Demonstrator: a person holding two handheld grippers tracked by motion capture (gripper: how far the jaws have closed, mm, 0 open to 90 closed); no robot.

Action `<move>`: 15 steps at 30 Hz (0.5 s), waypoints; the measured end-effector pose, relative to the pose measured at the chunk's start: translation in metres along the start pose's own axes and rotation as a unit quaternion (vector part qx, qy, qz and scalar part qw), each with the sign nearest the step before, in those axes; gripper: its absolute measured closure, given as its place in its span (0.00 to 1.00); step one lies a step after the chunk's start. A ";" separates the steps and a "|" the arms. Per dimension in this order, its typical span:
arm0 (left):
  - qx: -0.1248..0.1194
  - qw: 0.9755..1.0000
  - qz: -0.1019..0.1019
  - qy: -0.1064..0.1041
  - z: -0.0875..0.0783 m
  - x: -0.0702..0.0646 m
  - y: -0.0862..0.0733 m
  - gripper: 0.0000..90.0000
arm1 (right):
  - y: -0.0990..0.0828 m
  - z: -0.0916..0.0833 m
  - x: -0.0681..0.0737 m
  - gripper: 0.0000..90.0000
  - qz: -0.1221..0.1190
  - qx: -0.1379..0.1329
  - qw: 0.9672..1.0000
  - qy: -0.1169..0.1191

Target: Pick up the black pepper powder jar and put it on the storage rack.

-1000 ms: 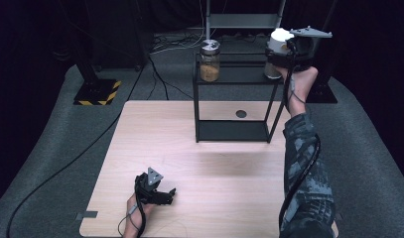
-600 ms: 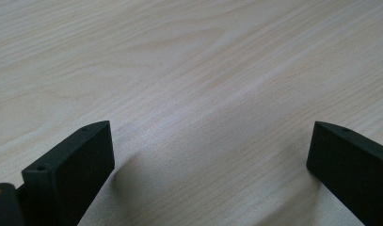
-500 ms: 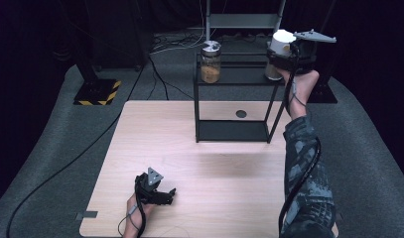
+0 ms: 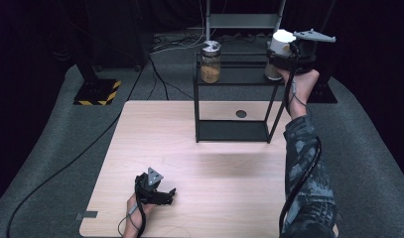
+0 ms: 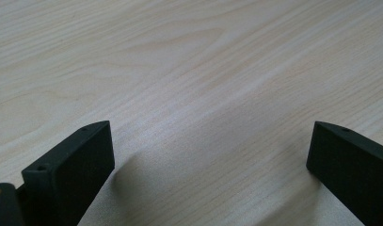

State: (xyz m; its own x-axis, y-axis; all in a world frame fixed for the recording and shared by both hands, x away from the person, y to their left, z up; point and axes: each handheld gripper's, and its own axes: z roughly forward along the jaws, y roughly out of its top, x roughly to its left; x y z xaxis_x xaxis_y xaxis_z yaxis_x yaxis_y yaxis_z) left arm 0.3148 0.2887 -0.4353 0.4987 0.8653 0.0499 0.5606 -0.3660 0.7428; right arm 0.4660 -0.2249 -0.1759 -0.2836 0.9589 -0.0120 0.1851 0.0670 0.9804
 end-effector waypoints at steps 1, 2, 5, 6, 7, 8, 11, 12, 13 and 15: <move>0.000 1.000 0.000 0.000 0.000 0.000 0.000 0.01 | -0.001 0.000 0.002 0.28 -0.001 -0.003 1.000 -0.004; 0.000 1.000 0.000 0.000 0.000 0.000 0.000 0.01 | -0.002 -0.001 0.002 0.25 -0.001 -0.007 1.000 -0.004; 0.000 1.000 0.000 0.000 0.000 0.000 0.000 0.01 | -0.003 -0.002 0.006 0.01 -0.006 -0.012 1.000 -0.010; 0.000 1.000 0.000 0.000 0.000 0.000 0.000 0.01 | -0.001 -0.002 0.008 0.00 -0.015 -0.004 1.000 -0.014; 0.000 1.000 0.000 0.000 0.000 0.000 0.000 0.01 | 0.002 -0.001 0.010 0.00 -0.026 0.007 1.000 -0.017; 0.000 1.000 0.000 0.000 0.000 0.000 0.000 0.01 | 0.000 -0.001 0.012 0.00 -0.032 0.005 0.999 -0.017; 0.000 1.000 0.000 0.000 0.000 0.000 0.000 0.01 | -0.002 -0.004 0.013 0.00 -0.041 0.010 0.999 -0.011; 0.000 1.000 0.000 0.001 0.000 0.000 0.000 0.01 | -0.003 -0.006 0.015 0.00 -0.046 0.010 0.999 -0.012; 0.000 1.000 0.000 0.000 0.000 0.000 0.000 0.01 | -0.005 -0.008 0.016 0.00 -0.048 0.009 0.999 -0.011; -0.001 1.000 0.000 0.001 0.000 0.000 0.000 0.01 | -0.008 -0.014 0.020 0.00 -0.055 0.010 0.998 -0.014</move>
State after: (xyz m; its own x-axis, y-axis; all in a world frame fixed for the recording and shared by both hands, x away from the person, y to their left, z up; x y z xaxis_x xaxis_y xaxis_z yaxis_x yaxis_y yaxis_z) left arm 0.3145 0.2885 -0.4355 0.4979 0.8657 0.0512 0.5593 -0.3657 0.7440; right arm 0.4452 -0.2105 -0.1816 -0.2759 0.9531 -0.1245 0.1742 0.1769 0.9687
